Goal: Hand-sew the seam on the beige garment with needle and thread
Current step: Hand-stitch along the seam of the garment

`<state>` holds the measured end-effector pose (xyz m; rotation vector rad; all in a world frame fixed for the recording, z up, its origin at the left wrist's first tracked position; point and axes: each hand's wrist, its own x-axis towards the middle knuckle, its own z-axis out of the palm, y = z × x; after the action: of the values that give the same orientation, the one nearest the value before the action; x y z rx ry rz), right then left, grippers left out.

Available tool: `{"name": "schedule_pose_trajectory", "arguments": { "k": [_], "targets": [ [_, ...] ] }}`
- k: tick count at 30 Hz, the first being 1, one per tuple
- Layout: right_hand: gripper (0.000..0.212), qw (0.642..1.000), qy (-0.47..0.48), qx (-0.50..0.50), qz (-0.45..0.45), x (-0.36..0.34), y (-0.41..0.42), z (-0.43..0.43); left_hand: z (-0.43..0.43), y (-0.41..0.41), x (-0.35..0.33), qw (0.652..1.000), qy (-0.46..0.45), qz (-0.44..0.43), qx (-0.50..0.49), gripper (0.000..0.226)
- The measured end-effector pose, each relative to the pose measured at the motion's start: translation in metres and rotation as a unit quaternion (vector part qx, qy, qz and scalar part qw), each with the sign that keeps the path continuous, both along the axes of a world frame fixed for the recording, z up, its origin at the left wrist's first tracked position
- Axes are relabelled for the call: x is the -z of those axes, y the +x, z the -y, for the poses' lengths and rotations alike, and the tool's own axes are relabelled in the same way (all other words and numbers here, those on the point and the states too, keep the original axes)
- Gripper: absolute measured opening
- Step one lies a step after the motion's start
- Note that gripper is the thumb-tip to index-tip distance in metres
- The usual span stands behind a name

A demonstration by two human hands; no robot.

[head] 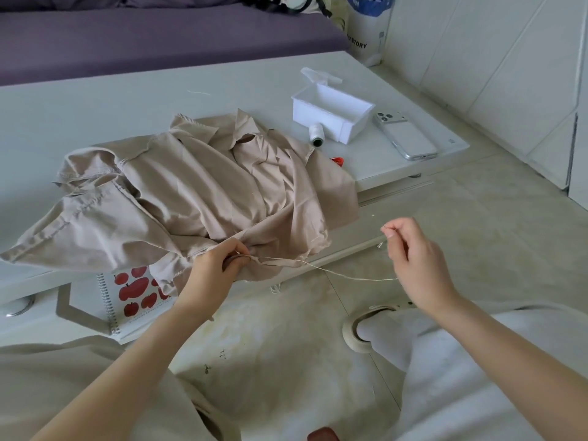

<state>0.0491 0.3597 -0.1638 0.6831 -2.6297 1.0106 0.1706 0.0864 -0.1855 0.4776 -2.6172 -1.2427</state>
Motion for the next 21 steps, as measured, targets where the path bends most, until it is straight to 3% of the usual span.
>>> {"name": "schedule_pose_trajectory", "arguments": {
  "k": [3,7,12,21],
  "targets": [
    [0.021,0.996,0.019,-0.086,0.011,-0.005,0.009,0.022,-0.002,0.003,-0.003,1.0,0.011,-0.006,0.004,0.024],
    [0.011,0.987,0.023,-0.161,0.013,-0.015,0.018,0.058,-0.002,0.008,-0.01,0.999,0.025,-0.023,-0.001,0.02],
    [0.013,0.982,0.021,-0.177,0.067,-0.021,0.02,0.101,-0.003,0.013,-0.019,0.998,0.039,-0.047,-0.009,0.006],
    [0.014,0.966,0.101,-0.218,0.093,-0.012,0.022,0.14,-0.005,0.02,-0.031,0.997,0.057,-0.055,0.006,0.01]
  ]
}}
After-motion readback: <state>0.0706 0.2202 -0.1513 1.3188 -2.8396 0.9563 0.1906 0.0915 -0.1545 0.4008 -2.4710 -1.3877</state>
